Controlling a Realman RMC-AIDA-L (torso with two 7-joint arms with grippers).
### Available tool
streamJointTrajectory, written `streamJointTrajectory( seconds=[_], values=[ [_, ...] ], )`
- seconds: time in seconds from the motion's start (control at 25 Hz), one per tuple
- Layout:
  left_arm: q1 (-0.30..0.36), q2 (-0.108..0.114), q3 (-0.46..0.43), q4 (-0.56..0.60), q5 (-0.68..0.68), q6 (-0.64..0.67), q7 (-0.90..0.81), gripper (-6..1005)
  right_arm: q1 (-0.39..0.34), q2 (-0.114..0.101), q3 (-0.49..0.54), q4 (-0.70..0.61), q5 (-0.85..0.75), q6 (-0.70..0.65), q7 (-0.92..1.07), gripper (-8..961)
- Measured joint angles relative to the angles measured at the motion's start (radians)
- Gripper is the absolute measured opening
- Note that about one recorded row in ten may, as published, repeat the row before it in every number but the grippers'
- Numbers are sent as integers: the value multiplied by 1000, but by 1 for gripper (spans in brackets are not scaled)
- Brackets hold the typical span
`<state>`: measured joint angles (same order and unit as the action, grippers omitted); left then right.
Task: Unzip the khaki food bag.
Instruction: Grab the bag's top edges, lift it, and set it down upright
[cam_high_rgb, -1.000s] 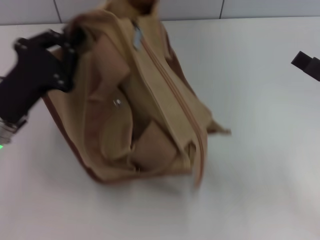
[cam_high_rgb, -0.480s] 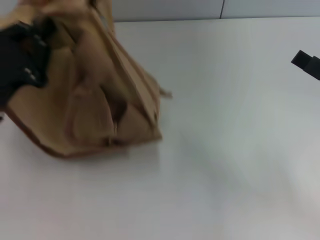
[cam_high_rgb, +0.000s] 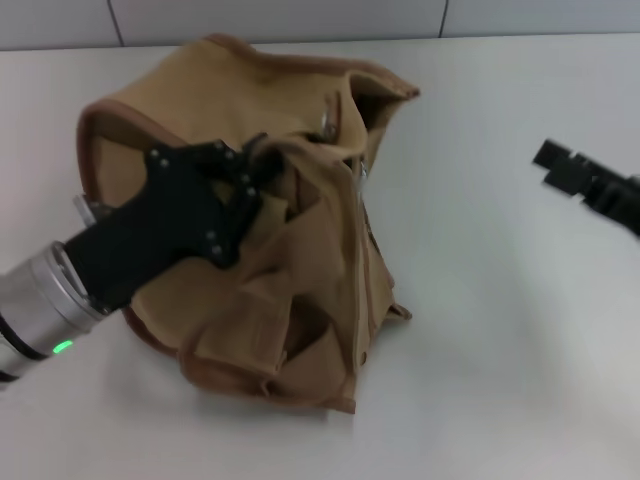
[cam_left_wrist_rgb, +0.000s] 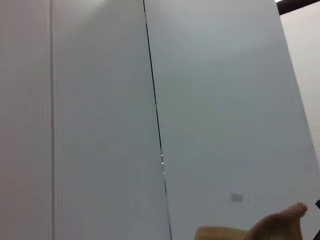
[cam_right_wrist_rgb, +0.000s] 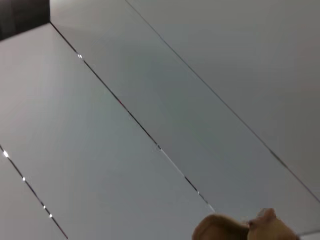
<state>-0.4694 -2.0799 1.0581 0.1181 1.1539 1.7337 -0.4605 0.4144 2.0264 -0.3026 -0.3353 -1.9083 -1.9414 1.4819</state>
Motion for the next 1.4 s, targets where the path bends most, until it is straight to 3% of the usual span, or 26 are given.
streamJointTrajectory(
  seconds=[0.44, 0.52, 0.84, 1.16, 1.4],
  values=[
    [-15, 0, 41, -94, 24, 8, 15, 59, -27, 55, -100, 56, 0, 60, -238, 819],
    [-21, 0, 60, -104, 30, 6, 15, 59, -20, 56, -101, 140, 3, 99, -328, 819],
    [-38, 0, 81, -122, 36, -7, 16, 58, 14, 60, -105, 270, -16, 199, -476, 819],
    [-44, 0, 80, -123, 37, -11, 16, 58, 29, 59, -123, 272, -23, 242, -515, 818],
    [-42, -1, 78, -123, 35, -14, 16, 58, 28, 56, -157, 229, -25, 262, -675, 819]
  ],
)
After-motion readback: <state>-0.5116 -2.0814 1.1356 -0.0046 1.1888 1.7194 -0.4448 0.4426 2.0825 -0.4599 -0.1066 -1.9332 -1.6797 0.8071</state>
